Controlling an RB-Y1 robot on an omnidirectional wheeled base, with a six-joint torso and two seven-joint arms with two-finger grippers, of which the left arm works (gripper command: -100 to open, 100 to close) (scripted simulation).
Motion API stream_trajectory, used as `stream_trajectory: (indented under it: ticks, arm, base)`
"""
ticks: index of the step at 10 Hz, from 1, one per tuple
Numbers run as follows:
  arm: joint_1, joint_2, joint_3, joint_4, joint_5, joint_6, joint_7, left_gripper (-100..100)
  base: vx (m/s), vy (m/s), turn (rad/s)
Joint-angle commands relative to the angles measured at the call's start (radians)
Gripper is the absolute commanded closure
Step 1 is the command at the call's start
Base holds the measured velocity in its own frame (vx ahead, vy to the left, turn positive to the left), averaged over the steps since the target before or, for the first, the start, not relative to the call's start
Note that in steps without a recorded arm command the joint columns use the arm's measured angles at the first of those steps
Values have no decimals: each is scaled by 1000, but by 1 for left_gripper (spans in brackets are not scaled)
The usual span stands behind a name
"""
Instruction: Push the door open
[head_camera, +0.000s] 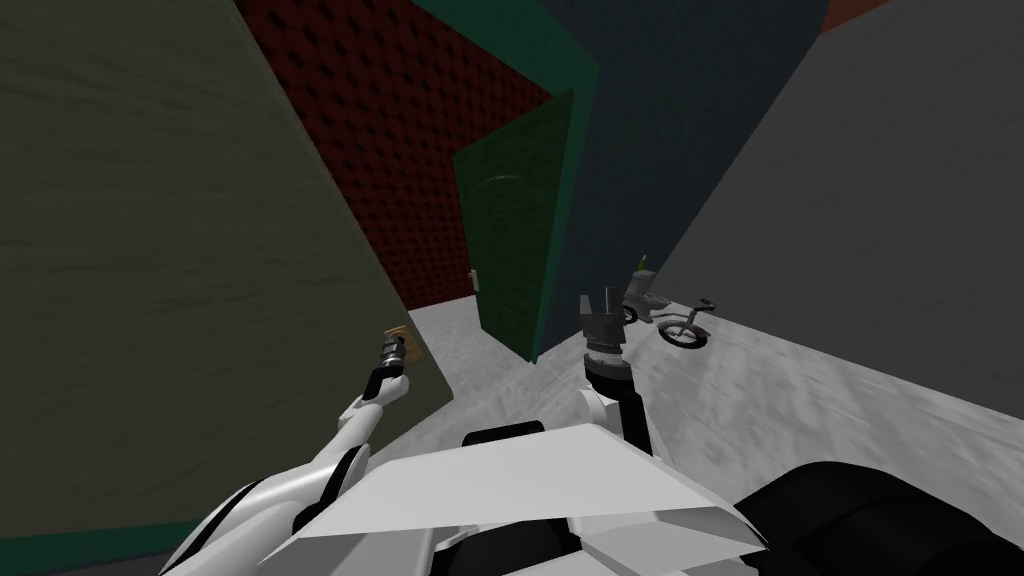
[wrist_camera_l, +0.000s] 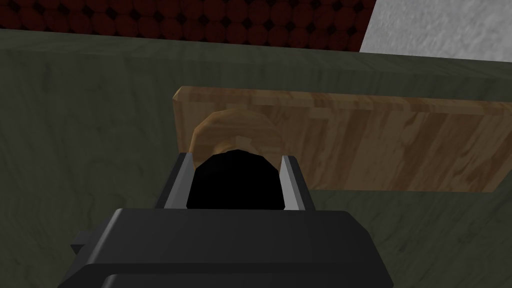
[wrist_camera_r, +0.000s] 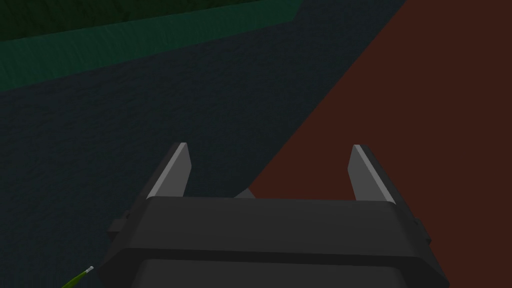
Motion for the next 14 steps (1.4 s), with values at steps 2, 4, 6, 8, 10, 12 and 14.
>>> stream_trajectory:
  ticks: [2,4,6,8,10,12,14]
  arm:
    - [13,11,43,4,-2,-9,-4,100]
    - [25,18,75,22,-3,-10,-6,100]
    - [38,25,110,24,-4,-11,-8,100]
    - [45,28,127,26,-4,-11,-9,100]
    - [59,35,163,29,-5,-12,-11,100]
    - [66,39,181,30,-6,-12,-12,100]
    - [80,47,218,33,-7,-13,-14,100]
  base:
    - [114,-2,-78]
    - [50,-5,-45]
    - [82,3,-81]
    - [87,1,-46]
    - [94,12,-86]
    - [86,13,-51]
    - [92,-4,-82]
